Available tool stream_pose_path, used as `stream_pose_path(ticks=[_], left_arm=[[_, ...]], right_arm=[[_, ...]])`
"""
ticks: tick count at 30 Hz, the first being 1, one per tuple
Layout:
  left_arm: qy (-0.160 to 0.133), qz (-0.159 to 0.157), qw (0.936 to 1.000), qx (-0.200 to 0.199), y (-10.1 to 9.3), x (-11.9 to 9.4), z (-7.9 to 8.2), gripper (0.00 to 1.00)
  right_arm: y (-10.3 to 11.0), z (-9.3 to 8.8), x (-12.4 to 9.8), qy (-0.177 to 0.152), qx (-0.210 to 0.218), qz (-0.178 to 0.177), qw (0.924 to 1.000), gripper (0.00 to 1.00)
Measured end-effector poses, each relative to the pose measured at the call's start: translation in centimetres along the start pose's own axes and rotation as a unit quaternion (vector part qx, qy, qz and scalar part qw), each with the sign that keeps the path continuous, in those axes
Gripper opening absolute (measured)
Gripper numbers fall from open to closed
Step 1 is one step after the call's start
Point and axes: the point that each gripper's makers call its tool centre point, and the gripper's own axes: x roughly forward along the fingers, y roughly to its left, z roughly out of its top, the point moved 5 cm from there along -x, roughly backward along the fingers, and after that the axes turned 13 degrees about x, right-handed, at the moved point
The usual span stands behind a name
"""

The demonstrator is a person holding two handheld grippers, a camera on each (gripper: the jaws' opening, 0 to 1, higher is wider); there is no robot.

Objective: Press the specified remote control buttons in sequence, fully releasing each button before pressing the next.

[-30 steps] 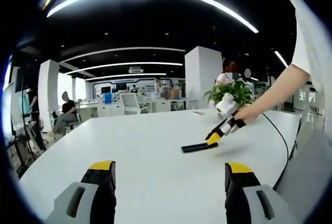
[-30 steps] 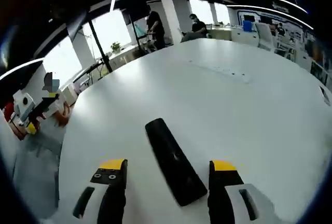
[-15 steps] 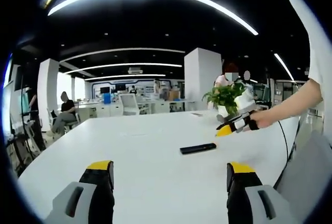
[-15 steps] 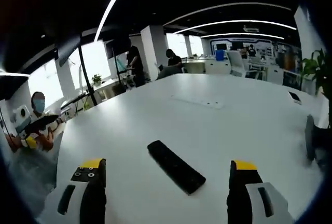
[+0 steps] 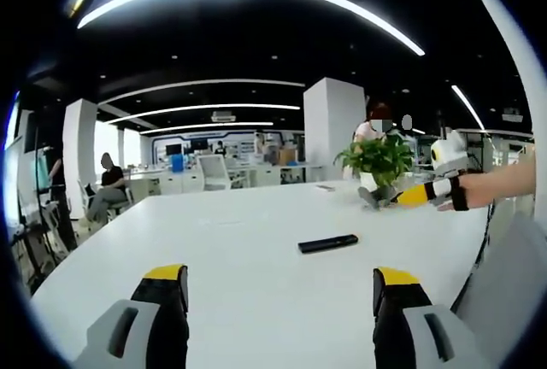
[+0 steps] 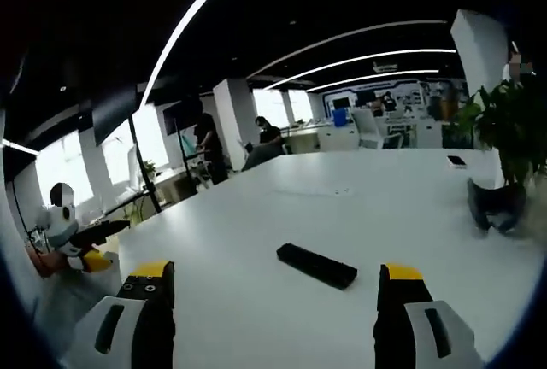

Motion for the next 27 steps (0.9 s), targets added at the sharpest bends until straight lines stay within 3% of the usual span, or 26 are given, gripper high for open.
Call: stream_pose_path(ticks=[6, 9, 10, 12, 15, 17, 21, 25, 27], left_arm=[[-0.001, 0.007, 1.0, 0.0, 0.2, -0.1, 0.0, 0.92], [-0.001, 0.007, 1.0, 0.0, 0.2, -0.1, 0.0, 0.92], [0.0, 0.006, 1.0, 0.0, 0.2, -0.1, 0.0, 0.92], [0.0, 0.006, 1.0, 0.001, 0.1, -0.1, 0.0, 0.92], [0.001, 0.005, 1.0, 0.001, 0.0, -0.1, -0.1, 0.92], [0.002, 0.006, 1.0, 0.0, 0.0, -0.2, -0.1, 0.92], [-0.003, 0.006, 1.0, -0.001, 0.1, -0.1, 0.0, 0.92], [-0.004, 0.005, 1.0, -0.001, -0.1, -0.1, 0.0, 0.92], [0.002, 0.002, 1.0, 0.002, -0.2, -0.1, -0.1, 0.91]], right_arm=[[1.0, -1.6, -4.4, -0.027, -0.034, -0.086, 0.9953, 0.99], [1.5, -2.0, -5.9, -0.043, -0.019, -0.103, 0.9936, 0.99], [1.8, -1.8, -6.5, -0.065, -0.011, -0.104, 0.9924, 0.99], [1.8, -1.7, -6.9, -0.08, -0.02, -0.11, 0.9905, 0.99], [1.1, -2.3, -7.5, -0.086, -0.014, -0.152, 0.9846, 0.99], [0.9, -2.1, -7.6, -0.082, -0.054, -0.155, 0.9831, 0.99], [1.4, -2.2, -7.8, -0.08, -0.052, -0.157, 0.9829, 0.99], [0.5, -1.9, -8.6, -0.092, -0.057, -0.187, 0.9764, 0.99], [0.4, -1.8, -8.8, -0.096, -0.052, -0.183, 0.9769, 0.98]])
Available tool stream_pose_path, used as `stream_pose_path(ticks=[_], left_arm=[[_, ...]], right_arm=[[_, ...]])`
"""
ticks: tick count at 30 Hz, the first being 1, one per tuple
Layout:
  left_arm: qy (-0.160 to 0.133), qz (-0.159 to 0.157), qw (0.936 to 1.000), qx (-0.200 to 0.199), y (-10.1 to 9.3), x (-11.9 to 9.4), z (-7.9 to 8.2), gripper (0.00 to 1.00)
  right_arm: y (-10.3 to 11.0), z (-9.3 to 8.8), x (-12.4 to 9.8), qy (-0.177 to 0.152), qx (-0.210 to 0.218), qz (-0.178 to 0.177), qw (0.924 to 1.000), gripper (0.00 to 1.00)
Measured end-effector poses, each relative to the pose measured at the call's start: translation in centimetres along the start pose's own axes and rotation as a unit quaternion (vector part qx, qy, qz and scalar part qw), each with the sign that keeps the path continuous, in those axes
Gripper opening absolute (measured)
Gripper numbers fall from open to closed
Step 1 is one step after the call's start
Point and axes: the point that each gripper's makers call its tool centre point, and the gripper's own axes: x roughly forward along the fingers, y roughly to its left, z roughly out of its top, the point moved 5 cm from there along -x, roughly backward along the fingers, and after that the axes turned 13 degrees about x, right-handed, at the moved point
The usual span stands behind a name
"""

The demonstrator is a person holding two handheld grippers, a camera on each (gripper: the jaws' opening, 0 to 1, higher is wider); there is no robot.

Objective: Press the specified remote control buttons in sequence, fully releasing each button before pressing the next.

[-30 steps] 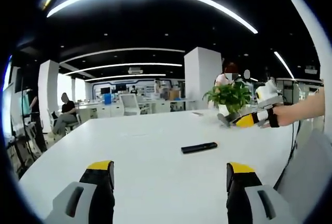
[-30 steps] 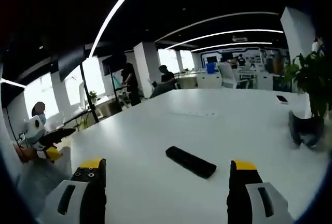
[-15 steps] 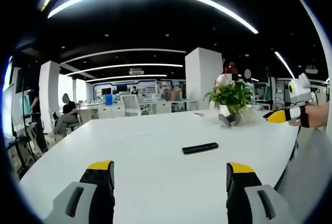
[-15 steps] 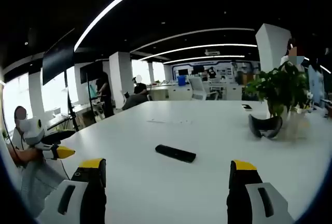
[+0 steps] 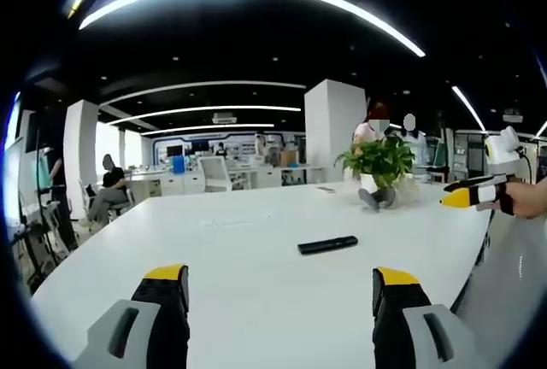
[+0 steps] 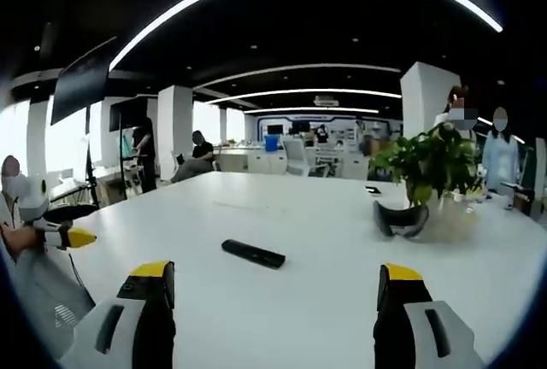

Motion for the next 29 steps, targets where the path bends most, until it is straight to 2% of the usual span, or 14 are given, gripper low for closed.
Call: stream_pose_path(ticks=[1, 2, 6, 9, 14, 19, 24, 27, 29], left_arm=[[0.001, 0.003, 1.0, 0.003, 0.1, 0.0, 0.0, 0.92], [-0.003, 0.005, 1.0, 0.004, 0.1, 0.0, 0.1, 0.92], [-0.017, 0.014, 0.9997, 0.009, 0.3, -0.2, 0.4, 0.91], [-0.027, 0.008, 0.9996, 0.001, 0.1, -0.1, 0.7, 0.95], [-0.029, -0.003, 0.9996, -0.003, -0.4, 0.0, 0.8, 0.94], [-0.022, 0.0, 0.9997, -0.011, -0.4, 0.0, 0.6, 0.92], [-0.019, 0.011, 0.9996, -0.018, -0.1, -0.1, 0.5, 0.92], [-0.012, 0.005, 0.9997, -0.022, -0.2, -0.1, 0.4, 0.92], [-0.019, -0.003, 0.9994, -0.03, -0.4, 0.0, 0.6, 0.92]], right_arm=[[0.0, 0.0, 0.1, 0.002, 0.015, 0.005, 0.9999, 0.98], [-0.1, -0.1, 0.1, 0.004, 0.012, 0.001, 0.9999, 0.97], [-0.5, 0.0, -0.2, 0.003, -0.021, -0.021, 0.9996, 0.93], [-0.1, -0.1, -0.2, 0.007, -0.038, -0.028, 0.9988, 0.94], [0.5, 0.3, -0.5, 0.005, -0.048, -0.032, 0.9983, 0.92], [1.0, 0.7, -0.7, -0.002, -0.03, -0.022, 0.9993, 0.91], [2.1, 1.3, -0.9, -0.02, -0.035, 0.001, 0.9992, 0.9], [2.1, 1.4, -1.0, -0.02, -0.026, 0.011, 0.9994, 0.89], [2.1, 1.6, -1.2, -0.029, -0.024, 0.015, 0.9992, 0.88]])
